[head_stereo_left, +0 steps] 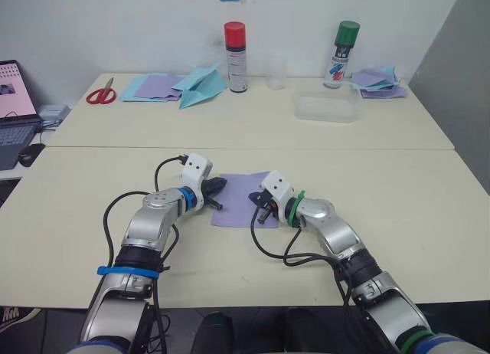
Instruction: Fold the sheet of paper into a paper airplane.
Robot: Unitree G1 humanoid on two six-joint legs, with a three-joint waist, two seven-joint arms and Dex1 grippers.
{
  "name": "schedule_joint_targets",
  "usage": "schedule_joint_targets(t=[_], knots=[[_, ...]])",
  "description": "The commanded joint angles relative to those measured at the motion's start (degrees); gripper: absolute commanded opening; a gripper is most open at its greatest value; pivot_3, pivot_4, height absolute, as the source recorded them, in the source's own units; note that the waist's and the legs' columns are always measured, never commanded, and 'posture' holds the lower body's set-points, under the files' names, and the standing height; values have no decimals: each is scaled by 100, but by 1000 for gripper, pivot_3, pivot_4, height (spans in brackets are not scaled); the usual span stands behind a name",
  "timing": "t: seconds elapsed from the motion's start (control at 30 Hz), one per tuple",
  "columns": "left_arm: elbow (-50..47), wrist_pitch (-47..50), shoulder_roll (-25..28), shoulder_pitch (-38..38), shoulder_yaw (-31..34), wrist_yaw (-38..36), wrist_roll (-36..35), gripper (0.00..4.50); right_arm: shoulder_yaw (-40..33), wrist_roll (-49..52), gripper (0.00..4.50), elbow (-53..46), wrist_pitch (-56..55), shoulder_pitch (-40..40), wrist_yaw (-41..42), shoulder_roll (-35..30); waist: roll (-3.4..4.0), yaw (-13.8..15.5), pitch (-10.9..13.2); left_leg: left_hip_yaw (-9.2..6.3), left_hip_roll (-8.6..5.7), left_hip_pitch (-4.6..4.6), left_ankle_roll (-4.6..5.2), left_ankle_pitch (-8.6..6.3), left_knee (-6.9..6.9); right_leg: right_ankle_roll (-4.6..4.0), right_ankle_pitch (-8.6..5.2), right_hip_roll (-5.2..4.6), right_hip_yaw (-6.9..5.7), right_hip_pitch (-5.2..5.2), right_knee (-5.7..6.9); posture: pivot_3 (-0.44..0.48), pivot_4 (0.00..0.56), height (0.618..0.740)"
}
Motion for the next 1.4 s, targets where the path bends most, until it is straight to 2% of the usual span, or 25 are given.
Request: schedule_joint_targets(t=[0.03, 0.13, 0.3, 0.37, 0.47, 0.57, 0.7, 0.9, 1.03, 1.2, 1.4], knots=[[115, -236, 19, -15, 285, 242, 63, 0, 1, -61, 44, 146, 209, 136, -29, -46, 0, -4, 0, 0, 1, 0, 0, 0, 0, 0, 0, 0, 0, 0, 0, 0, 150, 740], [-340, -450, -28, 104, 621, 186, -247, 0, -13, -65, 44, 177, 202, 118, -46, -31, 0, -7, 0, 0, 3, 0, 0, 0, -1, 0, 0, 0, 0, -1, 0, 0, 150, 740], [-1782, -189, -13, 479, 1063, -199, -1082, 0, -23, -67, 44, 212, 183, 95, -57, 14, 0, -5, 0, 1, 7, -2, -1, 0, -2, -1, 1, -4, -1, -2, -1, 0, 150, 740], [-2342, 5, 83, 715, 985, -353, -1215, 0, -33, -60, 44, 241, 177, 79, -67, 45, -1, -5, 0, 1, 6, 0, -1, 0, -2, -2, 1, -5, 1, 0, -1, 0, 150, 740], [-2993, 399, 307, 1117, 498, -562, -1109, 0, -41, -61, 44, 289, 160, 56, -71, 88, -1, -14, 0, 3, 6, 10, -1, 0, -6, -1, 1, -5, 12, 4, -1, 0, 150, 740], [-2913, 580, 369, 1281, 86, -429, -757, 0, -71, -55, 44, 320, 133, 39, -67, 123, -1, -15, 0, 2, 5, 20, -1, 0, -9, -1, 1, -4, 12, 9, 0, 0, 150, 740], [-2289, 140, 250, 1266, -258, -201, -201, 0, -146, -11, 44, 312, 55, 15, -75, 159, -1, -9, 0, 1, 6, 23, -1, 0, -8, -9, 5, 3, 12, 8, 1, 0, 150, 740], [-1865, 93, 209, 1325, -646, -400, 86, 0, -319, 146, 44, 49, 16, 15, -6, 201, 0, -6, 0, 3, 7, 18, -1, 0, -10, -9, 5, 5, 14, 4, -1, 0, 150, 740], [-1704, 51, 271, 1340, -717, -462, 255, 0, -510, 294, 941, -149, -12, -7, -79, 220, 0, -6, 0, 3, 6, 18, -1, 0, -11, -9, 5, 4, 15, 4, -2, 0, 150, 740], [-1639, 16, 266, 1300, -714, -548, 306, 0, -837, 257, 2770, -239, -307, -103, -610, 265, 0, -7, 0, 4, 6, 18, -1, 0, -11, -9, 5, 4, 15, 4, -2, 0, 150, 740], [-1568, 4, 229, 1227, -734, -590, 370, 0, -1455, 562, 2770, 0, 221, -380, -1097, 338, 1, -5, 1, 4, 5, 17, -1, 0, -12, -9, 5, 3, 15, 4, -2, 0, 150, 740]])
